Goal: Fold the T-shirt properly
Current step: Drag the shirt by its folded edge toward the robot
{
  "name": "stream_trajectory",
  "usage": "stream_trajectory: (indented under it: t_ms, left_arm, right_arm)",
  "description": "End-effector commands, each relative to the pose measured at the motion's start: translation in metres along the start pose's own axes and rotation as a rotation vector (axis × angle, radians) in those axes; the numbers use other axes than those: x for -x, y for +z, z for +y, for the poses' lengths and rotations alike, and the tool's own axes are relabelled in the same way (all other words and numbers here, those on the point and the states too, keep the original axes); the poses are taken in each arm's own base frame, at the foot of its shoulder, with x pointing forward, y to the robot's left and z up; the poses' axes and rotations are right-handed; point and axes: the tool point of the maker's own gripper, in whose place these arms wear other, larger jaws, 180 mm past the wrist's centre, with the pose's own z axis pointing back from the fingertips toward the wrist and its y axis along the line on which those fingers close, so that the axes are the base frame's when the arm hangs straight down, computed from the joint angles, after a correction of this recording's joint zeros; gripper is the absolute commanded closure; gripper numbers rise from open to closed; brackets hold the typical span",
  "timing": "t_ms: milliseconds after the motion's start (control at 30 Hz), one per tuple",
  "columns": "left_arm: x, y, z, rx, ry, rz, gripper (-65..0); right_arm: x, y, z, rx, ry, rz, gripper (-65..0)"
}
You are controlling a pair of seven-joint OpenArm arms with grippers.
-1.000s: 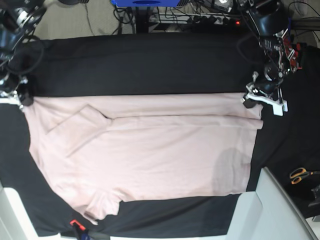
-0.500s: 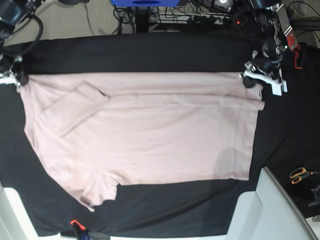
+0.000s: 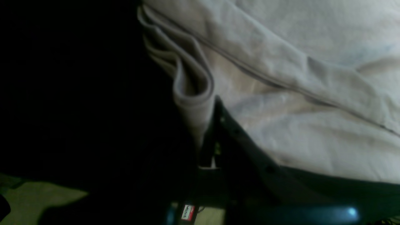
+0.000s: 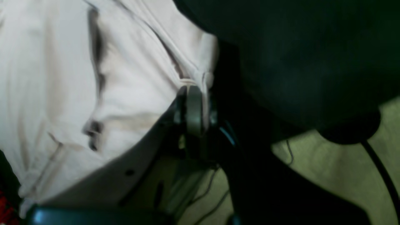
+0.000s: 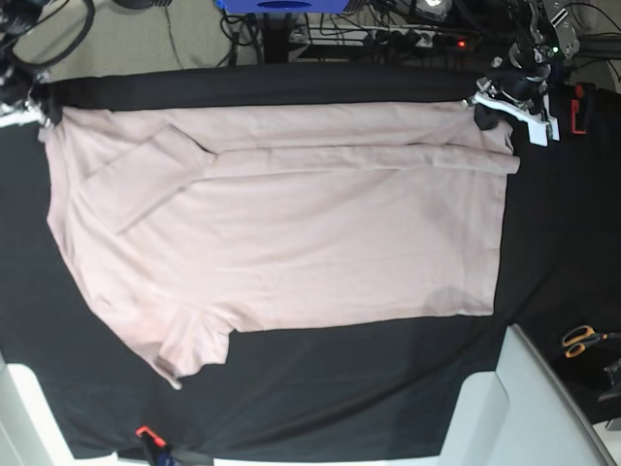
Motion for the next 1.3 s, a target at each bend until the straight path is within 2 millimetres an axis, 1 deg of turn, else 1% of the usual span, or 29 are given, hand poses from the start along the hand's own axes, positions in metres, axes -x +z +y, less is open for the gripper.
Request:
stream_trajectory:
  t_ms: [0,67,167,367,400,500,833,900,933,1000,1233,1267]
  left_arm:
    - [-0.007,0.004,0.003,-0.004,-0.012,-0.022,0.0]
    - [-0.007,0.004,0.004,-0.006,-0.010,-0.021,0.0]
    - [-0.006,0.004,0.004,-0.006,-0.008,-0.019,0.0]
    - [-0.009,0.004,0.005,-0.009,-0.020,-0.021,0.0]
    - [-0.008,0.004,0.005,-0.009,-0.020,-0.019,0.0]
    - [-0.003,0.007,0.008,-0.016,-0.021,-0.007,0.0]
    - [0.003,0.012,0.012,-0.023,-0.023,0.007,0.0]
    - [-0.004,0.014,0.009,-0.020,-0.042,-0.011,0.0]
    - [-0.003,0.017,0.010,-0.023,-0.049,-0.009,0.0]
    - [-0.007,0.019,0.008,-0.021,-0.060,-0.020,0.0]
    - [-0.006,0.019,0.008,-0.022,-0.059,-0.017,0.0]
    - [-0.005,0.019,0.009,-0.023,-0.058,-0.014,0.0]
  right_arm:
    - [-0.018,0.006,0.001,-0.007,0.029,-0.047,0.0]
    - [-0.013,0.008,-0.002,-0.001,0.034,-0.037,0.0]
    - [-0.012,0.008,-0.003,-0.001,0.038,-0.039,0.0]
    - [-0.018,0.010,-0.004,0.002,0.046,-0.049,0.0]
    - [-0.022,0.011,-0.006,0.008,0.054,-0.053,0.0]
    - [-0.029,0.014,-0.009,0.015,0.065,-0.061,0.0]
    - [-0.026,0.014,-0.010,0.020,0.061,-0.055,0.0]
    - [-0.025,0.014,-0.011,0.022,0.061,-0.052,0.0]
    - [-0.024,0.015,-0.012,0.023,0.061,-0.051,0.0]
    - [-0.018,0.015,-0.014,0.029,0.055,-0.041,0.0]
    - [-0.025,0.024,-0.013,0.040,0.085,-0.067,0.0]
    - [-0.026,0.025,-0.015,0.045,0.081,-0.071,0.0]
